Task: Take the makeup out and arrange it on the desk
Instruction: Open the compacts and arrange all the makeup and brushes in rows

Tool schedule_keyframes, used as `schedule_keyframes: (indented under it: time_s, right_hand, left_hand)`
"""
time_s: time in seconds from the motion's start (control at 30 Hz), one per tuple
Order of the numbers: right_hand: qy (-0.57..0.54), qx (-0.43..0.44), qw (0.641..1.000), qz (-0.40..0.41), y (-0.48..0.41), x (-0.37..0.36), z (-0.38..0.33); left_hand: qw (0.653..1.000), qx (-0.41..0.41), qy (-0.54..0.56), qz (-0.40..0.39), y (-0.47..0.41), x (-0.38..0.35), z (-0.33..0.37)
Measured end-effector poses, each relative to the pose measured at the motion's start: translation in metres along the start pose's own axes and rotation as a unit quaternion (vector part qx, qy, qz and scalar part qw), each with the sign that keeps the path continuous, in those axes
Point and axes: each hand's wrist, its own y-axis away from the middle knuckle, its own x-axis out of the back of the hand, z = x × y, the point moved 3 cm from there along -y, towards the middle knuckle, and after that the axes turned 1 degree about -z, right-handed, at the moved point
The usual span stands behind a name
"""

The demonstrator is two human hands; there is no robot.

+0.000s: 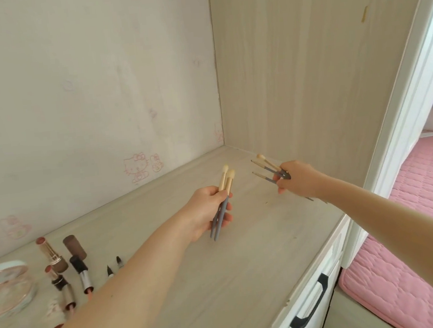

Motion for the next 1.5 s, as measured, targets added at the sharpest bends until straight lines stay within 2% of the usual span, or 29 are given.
schedule_keyframes:
  time_s: [0.1, 0.23, 0.57, 0.77, 0.93, 1.03, 1.13, 1.23, 1.37, 1.5]
  right_hand:
    - [-0.094, 0.024, 0.995, -0.015, 0.020, -0.004, -0.027]
    - [-0.229, 0.027, 0.971, -0.055, 0.046, -0.018, -0.063]
    - [-0.361, 0.049, 0.915, -0.174, 0.113, -0.079, -0.157]
    - [-0.364, 0.065, 0.899, -0.235, 0.153, -0.117, -0.211]
    - [-0.339, 0.080, 0.896, -0.276, 0.183, -0.149, -0.250]
    - [-0.350, 0.088, 0.881, -0.307, 0.200, -0.166, -0.270]
    - [-0.323, 0.082, 0.884, -0.327, 0.214, -0.182, -0.283]
    - [-0.309, 0.071, 0.889, -0.331, 0.220, -0.192, -0.292]
    - [-0.322, 0.046, 0.877, -0.353, 0.226, -0.199, -0.300]
    - [-0.311, 0.042, 0.876, -0.365, 0.231, -0.202, -0.302]
  left_hand:
    - [1.000, -0.011, -0.006, 0.021, 0.022, 0.017, 0.000]
    - [0.998, -0.027, -0.032, 0.051, 0.059, 0.044, -0.003]
    - [0.989, -0.036, -0.016, 0.142, 0.176, 0.117, -0.030]
    - [0.984, -0.012, 0.005, 0.176, 0.244, 0.158, -0.058]
    - [0.976, 0.004, -0.059, 0.208, 0.292, 0.195, -0.088]
    - [0.971, 0.014, -0.094, 0.218, 0.316, 0.214, -0.106]
    - [0.958, 0.019, -0.173, 0.228, 0.335, 0.227, -0.125]
    - [0.924, 0.013, -0.295, 0.243, 0.345, 0.232, -0.140]
    - [0.823, -0.034, -0.497, 0.273, 0.347, 0.230, -0.147]
    - [0.740, -0.105, -0.596, 0.294, 0.336, 0.224, -0.154]
